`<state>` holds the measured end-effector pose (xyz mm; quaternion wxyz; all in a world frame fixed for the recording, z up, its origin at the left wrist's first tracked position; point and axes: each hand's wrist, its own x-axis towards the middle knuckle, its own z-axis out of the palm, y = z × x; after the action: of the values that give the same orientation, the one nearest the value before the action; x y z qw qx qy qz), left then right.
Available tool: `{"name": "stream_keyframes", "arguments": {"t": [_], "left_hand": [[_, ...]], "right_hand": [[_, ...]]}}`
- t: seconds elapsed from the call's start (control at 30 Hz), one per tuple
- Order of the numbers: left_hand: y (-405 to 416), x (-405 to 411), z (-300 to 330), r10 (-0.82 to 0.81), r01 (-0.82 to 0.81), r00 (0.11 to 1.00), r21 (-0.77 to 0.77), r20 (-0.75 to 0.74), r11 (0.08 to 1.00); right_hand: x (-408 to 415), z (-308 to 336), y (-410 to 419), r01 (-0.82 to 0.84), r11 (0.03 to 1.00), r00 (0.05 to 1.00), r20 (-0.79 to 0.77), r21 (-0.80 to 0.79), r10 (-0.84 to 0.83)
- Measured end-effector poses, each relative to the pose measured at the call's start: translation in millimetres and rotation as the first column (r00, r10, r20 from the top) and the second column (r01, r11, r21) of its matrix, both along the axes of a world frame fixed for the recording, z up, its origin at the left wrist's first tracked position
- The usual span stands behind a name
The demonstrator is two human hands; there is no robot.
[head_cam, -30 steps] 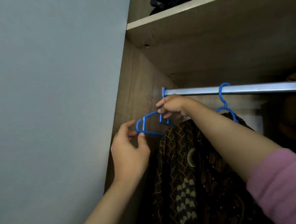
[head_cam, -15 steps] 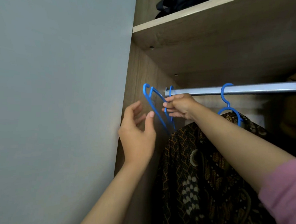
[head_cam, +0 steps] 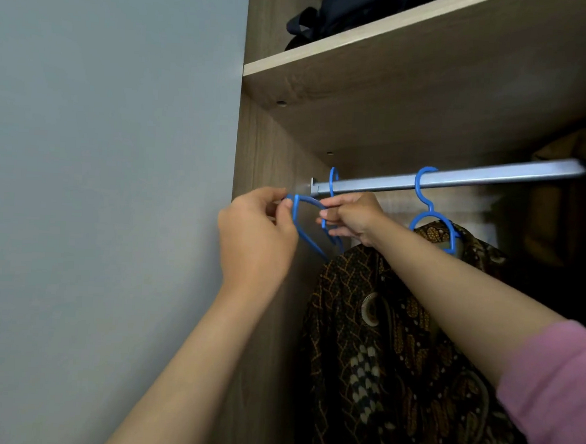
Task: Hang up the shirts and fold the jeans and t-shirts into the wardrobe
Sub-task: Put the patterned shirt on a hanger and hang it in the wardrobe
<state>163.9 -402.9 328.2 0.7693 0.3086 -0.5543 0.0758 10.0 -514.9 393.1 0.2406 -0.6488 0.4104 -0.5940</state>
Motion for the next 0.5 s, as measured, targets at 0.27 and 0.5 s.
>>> {"name": "stream_keyframes", "arguments": {"t": [0.27,0.5], "left_hand": [[6.2,6.0,-1.6,0.04,-0.049,0.995,0.104,0.088,0.993],[28.3,12.1,-11.4,0.142,-0.154,0.983,0.101,0.116,0.983]], "right_hand": [[2.8,-2.5,1.0,0.026,0.998,0.998,0.065,-0.052,-0.023],[13.9,-1.8,18.6,-0.096,0.983,0.985,0.126,-0.157,0.116]]}}
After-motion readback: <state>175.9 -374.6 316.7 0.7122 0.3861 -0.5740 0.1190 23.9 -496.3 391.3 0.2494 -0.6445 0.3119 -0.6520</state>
